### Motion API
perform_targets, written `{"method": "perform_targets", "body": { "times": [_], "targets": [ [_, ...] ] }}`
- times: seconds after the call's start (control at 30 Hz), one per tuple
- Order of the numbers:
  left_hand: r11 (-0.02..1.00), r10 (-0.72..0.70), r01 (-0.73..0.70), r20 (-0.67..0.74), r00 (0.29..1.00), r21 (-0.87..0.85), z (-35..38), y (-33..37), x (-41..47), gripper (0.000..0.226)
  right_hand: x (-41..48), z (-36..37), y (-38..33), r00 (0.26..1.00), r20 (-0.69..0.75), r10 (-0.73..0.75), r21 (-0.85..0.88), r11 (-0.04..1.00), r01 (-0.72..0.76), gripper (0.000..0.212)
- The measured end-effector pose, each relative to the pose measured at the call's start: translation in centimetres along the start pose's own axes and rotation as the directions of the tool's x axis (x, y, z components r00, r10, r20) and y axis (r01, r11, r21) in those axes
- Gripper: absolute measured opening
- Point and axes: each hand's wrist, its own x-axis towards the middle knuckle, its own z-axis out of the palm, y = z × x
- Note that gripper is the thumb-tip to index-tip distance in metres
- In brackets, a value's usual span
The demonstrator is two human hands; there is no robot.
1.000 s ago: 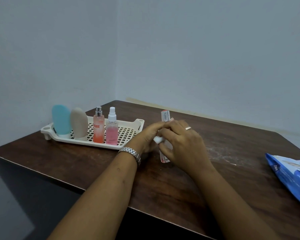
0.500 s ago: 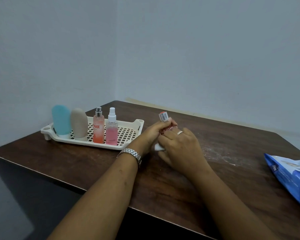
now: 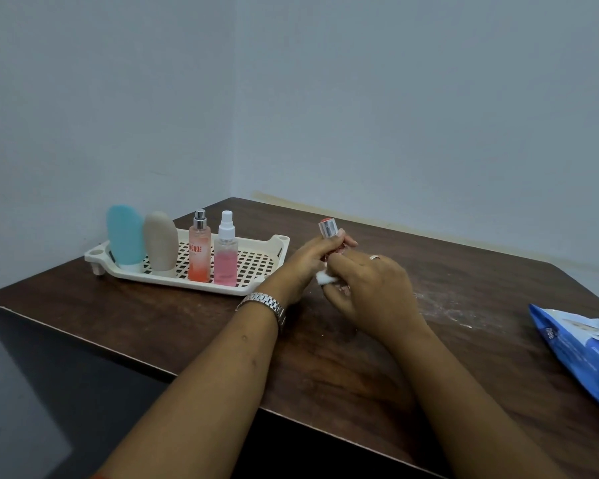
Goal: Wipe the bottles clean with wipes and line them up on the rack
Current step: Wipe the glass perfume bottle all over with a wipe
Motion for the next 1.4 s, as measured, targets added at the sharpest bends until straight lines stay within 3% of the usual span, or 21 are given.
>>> {"method": "perform_targets", "body": {
  "times": [0.1, 0.2, 0.3, 0.4, 0.57, 0.63, 0.7, 0.77, 0.83, 0.97, 1.1, 1.23, 1.4],
  "targets": [
    [0.999, 0.015, -0.013, -0.048, 0.999, 0.052, -0.1, -0.2, 0.1, 0.028, -0.3, -0.3, 0.8, 0.984, 0.168, 0.057, 0.110, 0.991, -0.076, 0.021],
    [0.995, 0.046, -0.039, -0.081, 0.996, 0.090, -0.2, -0.4, 0.3, 0.029, -0.5, -0.4, 1.8, 0.923, 0.379, 0.072, 0.197, 0.968, -0.156, 0.030],
    [0.989, 0.056, -0.042, -0.102, 0.993, 0.140, -0.2, -0.5, 0.5, 0.029, -0.5, -0.9, 2.6, 0.872, 0.480, 0.098, 0.304, 0.913, -0.270, 0.034],
    [0.990, 0.056, -0.037, -0.136, 0.989, 0.138, -0.2, -0.5, 0.6, 0.029, -0.6, -1.1, 3.0, 0.791, 0.607, 0.078, 0.306, 0.895, -0.324, 0.033],
    [0.990, 0.049, -0.028, -0.151, 0.987, 0.137, -0.3, -0.5, 0.6, 0.030, -0.6, -1.2, 3.4, 0.735, 0.672, 0.087, 0.320, 0.861, -0.395, 0.024],
    [0.990, 0.051, -0.031, -0.145, 0.988, 0.139, -0.3, -0.5, 0.6, 0.028, -0.6, -1.3, 3.3, 0.744, 0.663, 0.084, 0.325, 0.862, -0.388, 0.024],
    [0.991, 0.056, -0.039, -0.138, 0.989, 0.130, -0.3, -0.5, 0.6, 0.025, -0.7, -1.4, 3.0, 0.802, 0.587, 0.113, 0.387, 0.830, -0.401, 0.022],
    [0.992, 0.061, -0.048, -0.116, 0.991, 0.113, -0.2, -0.5, 0.5, 0.022, -0.6, -1.5, 2.9, 0.892, 0.408, 0.193, 0.485, 0.782, -0.391, 0.017],
    [0.992, 0.054, -0.043, -0.093, 0.994, 0.118, 0.0, -0.6, 0.5, 0.021, -0.4, -1.6, 3.1, 0.933, 0.192, 0.305, 0.543, 0.759, -0.360, 0.015],
    [0.982, 0.064, -0.062, -0.003, 0.998, 0.178, 0.6, -0.4, 0.1, 0.017, -0.2, -1.7, 3.8, 0.865, -0.041, 0.500, 0.616, 0.694, -0.372, 0.012],
    [0.978, 0.048, -0.052, 0.025, 0.999, 0.202, 1.2, 0.0, -0.4, 0.024, -0.3, -1.2, 4.2, 0.786, -0.046, 0.616, 0.696, 0.584, -0.417, 0.009],
    [0.973, 0.017, -0.036, 0.083, 0.996, 0.229, 1.5, 0.0, -0.7, 0.051, -0.2, -1.1, 3.9, 0.821, -0.041, 0.569, 0.692, 0.609, -0.388, 0.008],
    [0.967, -0.005, -0.026, 0.120, 0.993, 0.253, 1.4, 0.1, -1.0, 0.067, 0.0, -1.1, 3.5, 0.857, 0.013, 0.515, 0.693, 0.613, -0.379, 0.016]
  ]
}}
